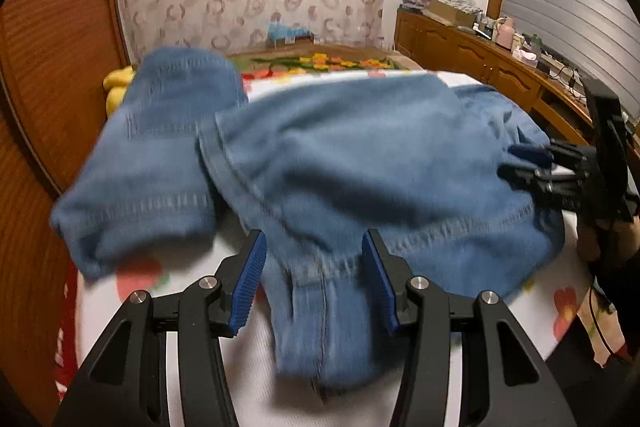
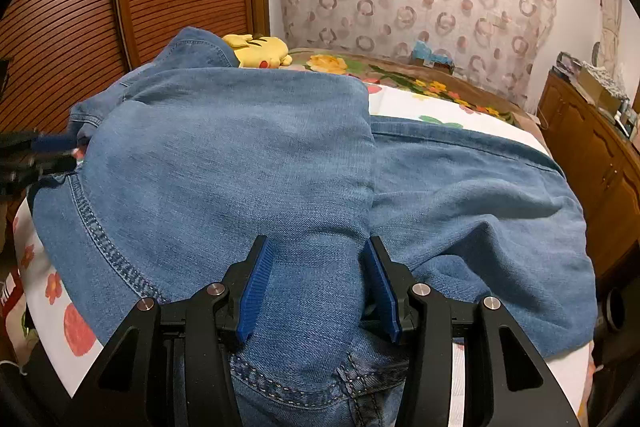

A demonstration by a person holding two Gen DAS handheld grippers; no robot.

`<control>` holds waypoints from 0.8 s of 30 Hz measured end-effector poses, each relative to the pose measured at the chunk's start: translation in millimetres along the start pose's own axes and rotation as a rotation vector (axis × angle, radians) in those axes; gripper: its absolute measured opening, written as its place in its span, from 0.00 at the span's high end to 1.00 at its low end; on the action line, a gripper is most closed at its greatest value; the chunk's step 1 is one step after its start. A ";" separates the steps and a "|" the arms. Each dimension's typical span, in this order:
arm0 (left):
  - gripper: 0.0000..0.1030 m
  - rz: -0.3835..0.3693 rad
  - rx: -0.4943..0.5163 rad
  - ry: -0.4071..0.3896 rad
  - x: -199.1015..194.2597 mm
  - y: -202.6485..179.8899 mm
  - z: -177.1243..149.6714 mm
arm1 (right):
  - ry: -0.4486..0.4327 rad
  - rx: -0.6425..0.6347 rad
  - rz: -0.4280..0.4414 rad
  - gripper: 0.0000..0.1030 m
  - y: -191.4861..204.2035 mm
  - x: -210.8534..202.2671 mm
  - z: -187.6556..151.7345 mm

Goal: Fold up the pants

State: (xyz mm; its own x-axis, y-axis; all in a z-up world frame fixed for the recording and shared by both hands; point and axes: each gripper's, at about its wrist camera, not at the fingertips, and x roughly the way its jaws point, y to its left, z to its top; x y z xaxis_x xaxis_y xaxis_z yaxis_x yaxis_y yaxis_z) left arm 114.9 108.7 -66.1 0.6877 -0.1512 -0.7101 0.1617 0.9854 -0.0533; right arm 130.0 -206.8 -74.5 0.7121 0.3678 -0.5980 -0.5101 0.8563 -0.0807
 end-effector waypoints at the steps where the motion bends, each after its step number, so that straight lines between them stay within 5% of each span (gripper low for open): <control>1: 0.51 -0.006 -0.009 0.010 1.6 0.1 -4.7 | 0.000 0.000 0.000 0.52 0.2 -0.1 0.0; 11: 0.78 -0.056 0.000 0.009 -7.7 -5.1 -17.3 | 0.003 0.006 0.007 0.52 -0.7 1.6 0.2; 16: 0.79 -0.026 -0.017 -0.055 -29.6 3.1 -17.3 | 0.003 0.007 0.007 0.52 -1.1 2.6 0.7; 24: 0.70 -0.016 -0.044 -0.023 -26.9 4.7 -19.4 | 0.006 0.012 0.011 0.52 -3.0 2.9 -0.6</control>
State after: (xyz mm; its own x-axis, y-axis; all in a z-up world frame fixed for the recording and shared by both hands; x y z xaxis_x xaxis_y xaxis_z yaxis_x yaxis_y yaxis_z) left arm 83.4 118.9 -60.8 0.7015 -0.1679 -0.6926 0.1413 0.9853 -0.0958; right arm 133.3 -208.5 -76.5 0.7036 0.3754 -0.6034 -0.5122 0.8564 -0.0644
